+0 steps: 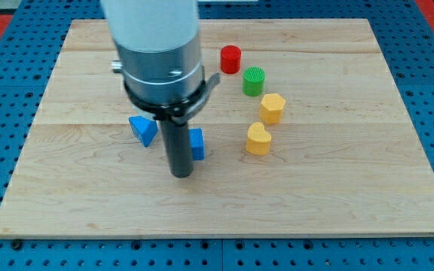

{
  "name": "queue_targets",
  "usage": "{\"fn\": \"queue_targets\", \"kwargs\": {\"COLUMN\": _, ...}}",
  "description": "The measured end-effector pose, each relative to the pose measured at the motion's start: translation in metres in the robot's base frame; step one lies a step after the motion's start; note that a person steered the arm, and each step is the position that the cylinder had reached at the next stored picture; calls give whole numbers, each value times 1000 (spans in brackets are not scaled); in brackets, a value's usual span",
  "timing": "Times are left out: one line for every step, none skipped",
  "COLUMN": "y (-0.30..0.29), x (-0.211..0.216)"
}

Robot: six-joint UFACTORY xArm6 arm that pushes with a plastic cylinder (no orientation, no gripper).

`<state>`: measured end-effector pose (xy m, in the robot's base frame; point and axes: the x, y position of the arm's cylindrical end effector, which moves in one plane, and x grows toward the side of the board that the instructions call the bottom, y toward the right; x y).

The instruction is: Push the triangle into the red star

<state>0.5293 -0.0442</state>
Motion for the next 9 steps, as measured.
{"fn": "queue_targets", "kwargs": {"y": 11, "x": -8}}
{"fn": "queue_targets", "kwargs": {"y": -2, "x": -39}}
{"fn": "queue_targets", "kwargs": {"y": -12, "x": -35}}
{"fn": "queue_targets", "kwargs": {"y": -71, "x": -38}}
{"fn": "queue_targets", "kwargs": {"y": -74, "x": -55}}
{"fn": "queue_targets", "kwargs": {"y": -74, "x": -73}}
{"fn": "queue_targets", "kwargs": {"y": -90, "x": -57}}
{"fn": "queue_targets", "kwargs": {"y": -77, "x": -14}}
{"fn": "queue_targets", "kwargs": {"y": -22, "x": 3}}
